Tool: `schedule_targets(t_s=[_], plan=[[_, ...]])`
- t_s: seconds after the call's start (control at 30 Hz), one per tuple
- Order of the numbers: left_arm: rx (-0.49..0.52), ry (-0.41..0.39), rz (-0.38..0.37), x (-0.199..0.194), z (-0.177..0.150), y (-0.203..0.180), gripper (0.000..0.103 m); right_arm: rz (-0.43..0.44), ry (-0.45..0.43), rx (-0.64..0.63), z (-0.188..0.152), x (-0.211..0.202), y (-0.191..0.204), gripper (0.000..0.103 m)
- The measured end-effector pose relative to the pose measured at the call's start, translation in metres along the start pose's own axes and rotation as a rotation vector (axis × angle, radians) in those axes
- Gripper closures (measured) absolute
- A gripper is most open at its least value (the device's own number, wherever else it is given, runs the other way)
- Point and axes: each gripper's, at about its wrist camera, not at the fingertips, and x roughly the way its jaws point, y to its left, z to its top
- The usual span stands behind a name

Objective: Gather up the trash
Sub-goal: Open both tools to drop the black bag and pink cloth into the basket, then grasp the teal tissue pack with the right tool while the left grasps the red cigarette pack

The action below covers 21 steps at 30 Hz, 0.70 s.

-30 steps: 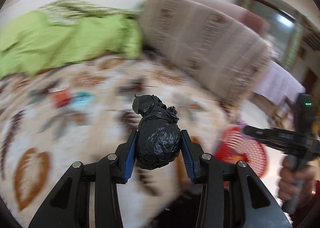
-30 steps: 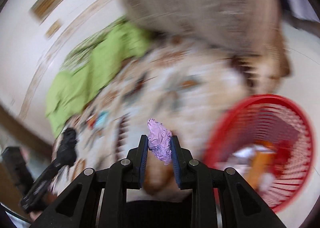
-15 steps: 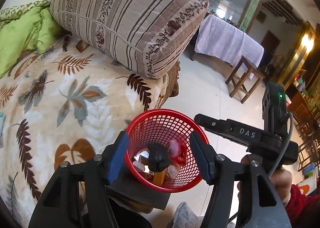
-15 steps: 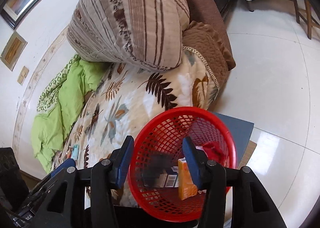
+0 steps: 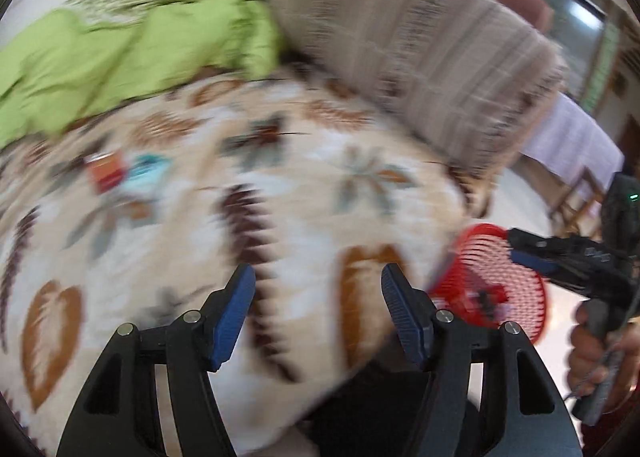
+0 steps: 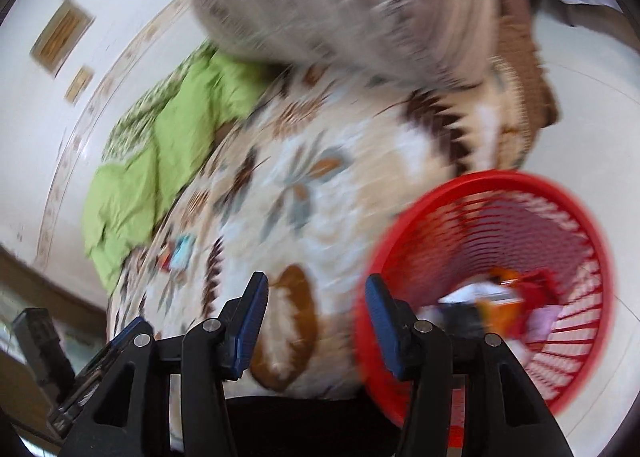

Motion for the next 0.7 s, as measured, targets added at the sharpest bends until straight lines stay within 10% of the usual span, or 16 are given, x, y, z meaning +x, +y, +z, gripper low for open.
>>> schedule_targets(t_s=[0.43, 0.7], plan=[[-0.294, -0.077, 0.394, -0.008, -0.029, 0.199, 0.038, 0.033, 0.169, -0.339, -0.023, 0.118, 0.174, 0.049], [-0.397, -0.087, 0.443, -0.014, -0.028, 0.26, 0.038, -0.017, 0.235, -0.401, -0.015, 0.249, 0.271, 0.048]])
